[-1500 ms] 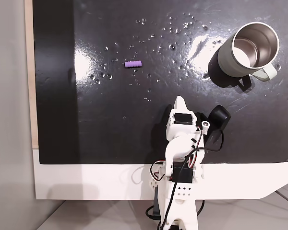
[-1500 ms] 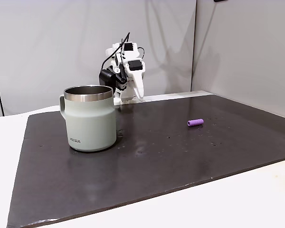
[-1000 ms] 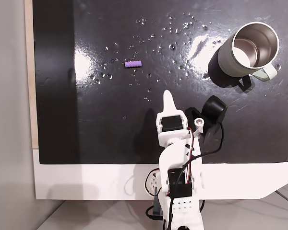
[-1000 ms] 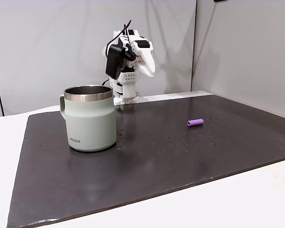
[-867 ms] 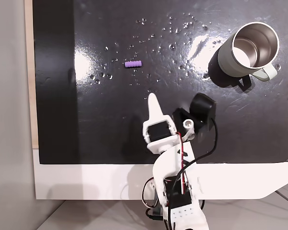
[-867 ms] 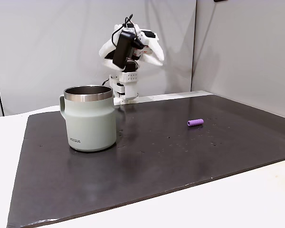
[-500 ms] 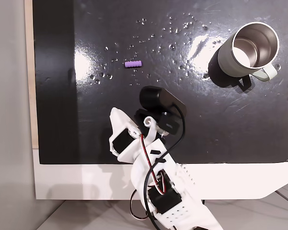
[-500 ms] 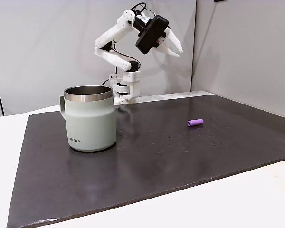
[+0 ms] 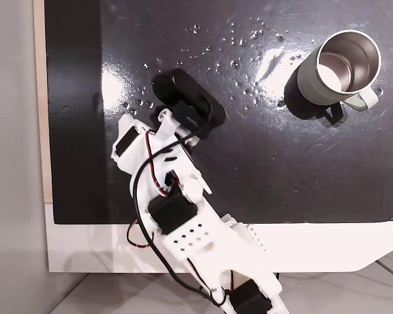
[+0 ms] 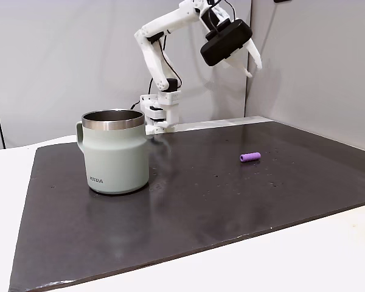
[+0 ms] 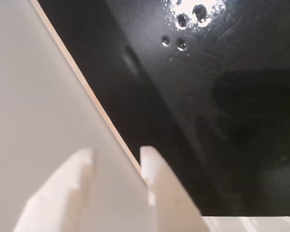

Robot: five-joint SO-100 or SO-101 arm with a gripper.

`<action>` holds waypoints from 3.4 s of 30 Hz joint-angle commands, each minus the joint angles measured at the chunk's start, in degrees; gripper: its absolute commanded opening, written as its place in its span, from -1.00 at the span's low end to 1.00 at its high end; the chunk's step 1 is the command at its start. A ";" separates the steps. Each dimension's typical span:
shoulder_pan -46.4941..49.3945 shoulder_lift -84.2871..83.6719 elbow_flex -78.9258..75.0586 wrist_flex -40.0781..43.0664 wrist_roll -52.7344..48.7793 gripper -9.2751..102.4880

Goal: Grasp a pengrip and put it in the cup.

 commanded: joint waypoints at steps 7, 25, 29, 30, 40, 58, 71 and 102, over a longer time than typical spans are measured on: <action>1.67 -20.04 -23.55 7.12 13.01 -0.49; 15.29 -47.64 -44.38 16.35 27.33 -0.31; 16.17 -55.63 -51.94 20.13 27.60 -0.31; 16.17 -57.92 -54.32 21.36 27.60 -0.31; 16.17 -78.05 -79.72 34.63 27.25 -0.31; 16.35 -84.20 -79.28 34.98 26.72 -0.66; 17.40 -82.00 -77.70 35.07 26.54 -0.83; 53.79 -26.54 -54.67 35.07 2.11 -0.83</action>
